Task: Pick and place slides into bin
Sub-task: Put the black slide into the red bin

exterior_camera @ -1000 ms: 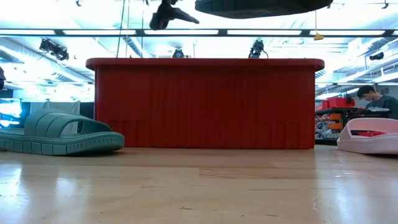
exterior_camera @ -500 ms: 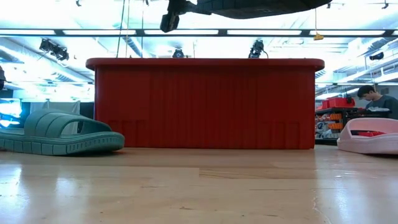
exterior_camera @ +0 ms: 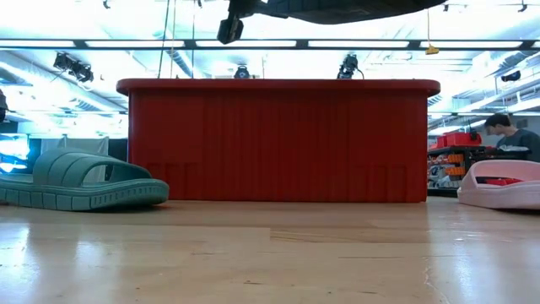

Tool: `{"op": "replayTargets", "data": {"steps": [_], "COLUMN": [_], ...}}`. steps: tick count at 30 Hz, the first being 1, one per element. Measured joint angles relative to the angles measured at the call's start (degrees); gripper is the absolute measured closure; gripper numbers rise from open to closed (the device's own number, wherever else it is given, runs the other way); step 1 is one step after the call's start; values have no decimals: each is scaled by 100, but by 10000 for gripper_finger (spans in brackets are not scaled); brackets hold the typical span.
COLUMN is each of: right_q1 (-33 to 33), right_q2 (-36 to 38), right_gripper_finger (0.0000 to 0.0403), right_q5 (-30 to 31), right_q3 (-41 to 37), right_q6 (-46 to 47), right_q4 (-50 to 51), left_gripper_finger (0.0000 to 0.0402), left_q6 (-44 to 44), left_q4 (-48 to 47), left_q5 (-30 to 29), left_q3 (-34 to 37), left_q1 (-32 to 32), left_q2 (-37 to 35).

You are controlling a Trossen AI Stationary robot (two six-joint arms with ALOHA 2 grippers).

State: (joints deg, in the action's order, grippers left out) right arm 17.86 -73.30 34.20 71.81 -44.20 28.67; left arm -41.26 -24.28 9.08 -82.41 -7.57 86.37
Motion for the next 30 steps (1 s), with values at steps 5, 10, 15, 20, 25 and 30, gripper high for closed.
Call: {"op": "replayTargets", "data": {"steps": [5, 10, 15, 20, 25, 30], "right_q1": [223, 694, 1207, 1594, 1659, 1653], "right_q2": [0, 124, 431, 831, 1165, 1348], "right_gripper_finger": [281, 260, 252, 253, 254, 254], "right_q5": [456, 1319, 2500, 2898, 2871, 2815], "right_q3": [0, 0, 2, 2, 2, 2], "right_q6": [547, 1213, 2024, 3134, 4018, 4122], "right_q4": [16, 280, 571, 605, 609, 616], "left_gripper_finger": [359, 359, 359, 360, 360, 360], "left_q6": [-78, -462, -457, -604, -607, -463], "left_q4": [36, 23, 23, 508, 1304, 1156], "left_q5": [-22, -465, -859, -1198, -1703, -2179], "left_q3": [0, 0, 0, 0, -2, -7], "left_q1": [-21, -129, -385, -878, -1559, -2273], "left_q2": [0, 0, 0, 0, -8, 81]}}
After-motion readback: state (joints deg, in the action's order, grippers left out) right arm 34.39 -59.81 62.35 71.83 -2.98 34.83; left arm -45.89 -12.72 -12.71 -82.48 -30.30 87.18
